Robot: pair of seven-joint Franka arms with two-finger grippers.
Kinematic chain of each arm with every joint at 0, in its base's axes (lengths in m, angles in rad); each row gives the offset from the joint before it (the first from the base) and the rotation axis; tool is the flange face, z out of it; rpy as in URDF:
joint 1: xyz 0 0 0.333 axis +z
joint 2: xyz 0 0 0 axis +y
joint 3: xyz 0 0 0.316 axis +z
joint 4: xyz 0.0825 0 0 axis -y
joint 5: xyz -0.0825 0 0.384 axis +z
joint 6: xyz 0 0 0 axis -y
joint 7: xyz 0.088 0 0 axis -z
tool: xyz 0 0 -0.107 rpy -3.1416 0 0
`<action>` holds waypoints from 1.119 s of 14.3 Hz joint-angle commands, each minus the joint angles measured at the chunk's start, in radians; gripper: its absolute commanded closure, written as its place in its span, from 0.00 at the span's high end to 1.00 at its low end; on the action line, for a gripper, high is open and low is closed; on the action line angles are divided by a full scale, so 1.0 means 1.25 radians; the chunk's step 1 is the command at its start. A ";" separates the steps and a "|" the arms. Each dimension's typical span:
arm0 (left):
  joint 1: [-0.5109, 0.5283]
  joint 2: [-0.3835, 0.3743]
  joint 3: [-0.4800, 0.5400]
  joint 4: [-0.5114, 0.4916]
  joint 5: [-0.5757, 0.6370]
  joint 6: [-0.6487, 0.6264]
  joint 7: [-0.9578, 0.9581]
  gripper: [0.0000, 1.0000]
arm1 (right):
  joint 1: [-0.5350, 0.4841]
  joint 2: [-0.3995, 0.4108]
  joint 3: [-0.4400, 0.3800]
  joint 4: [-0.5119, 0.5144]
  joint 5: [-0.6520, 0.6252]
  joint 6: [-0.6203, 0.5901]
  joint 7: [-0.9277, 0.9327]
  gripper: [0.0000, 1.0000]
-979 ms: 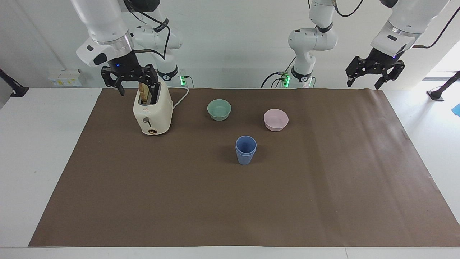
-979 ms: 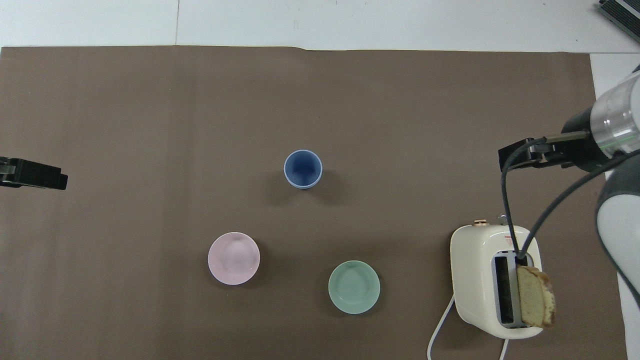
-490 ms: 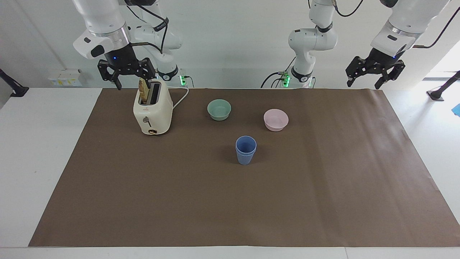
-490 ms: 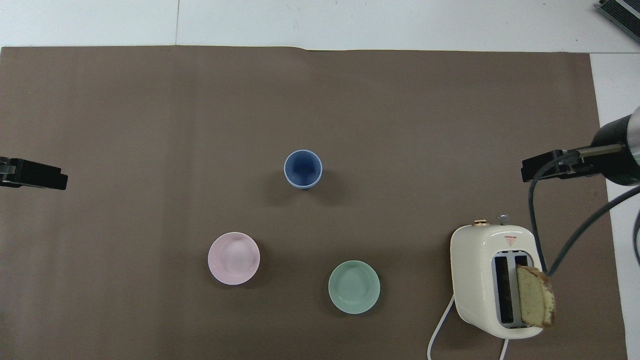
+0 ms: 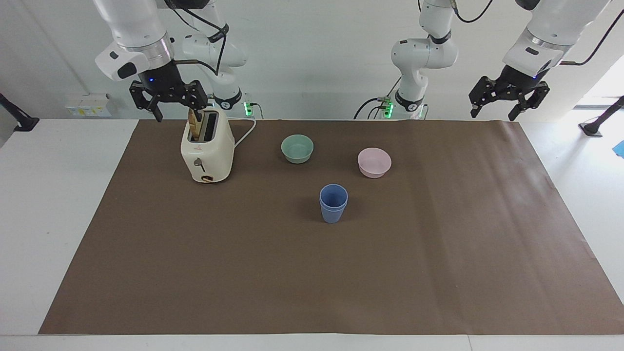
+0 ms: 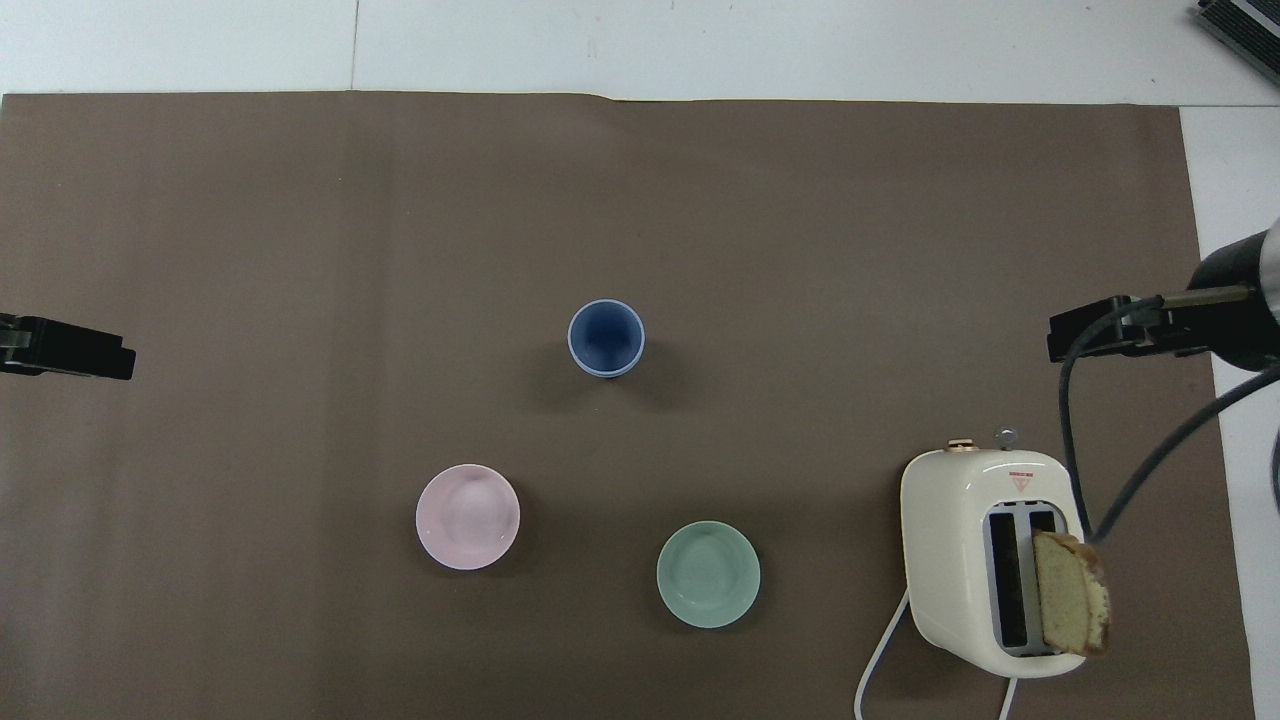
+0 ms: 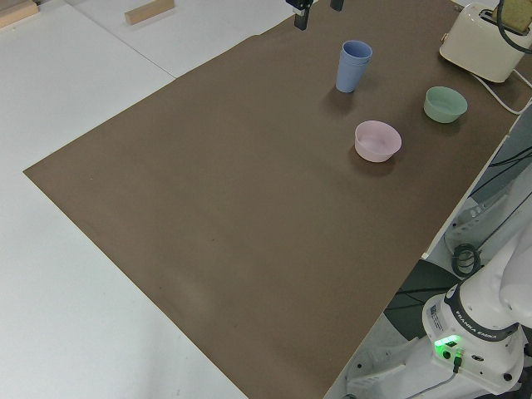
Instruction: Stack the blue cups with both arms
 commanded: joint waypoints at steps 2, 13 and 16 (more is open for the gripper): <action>0.001 -0.012 0.001 -0.003 -0.010 -0.012 -0.003 1.00 | -0.027 -0.018 0.004 -0.022 0.015 0.012 0.007 1.00; 0.001 -0.013 0.001 -0.008 -0.010 -0.007 -0.009 1.00 | -0.028 -0.017 0.005 -0.022 0.017 0.012 0.006 1.00; 0.001 -0.018 0.001 -0.015 -0.010 -0.006 -0.007 1.00 | -0.027 -0.018 0.005 -0.023 0.017 0.012 0.002 1.00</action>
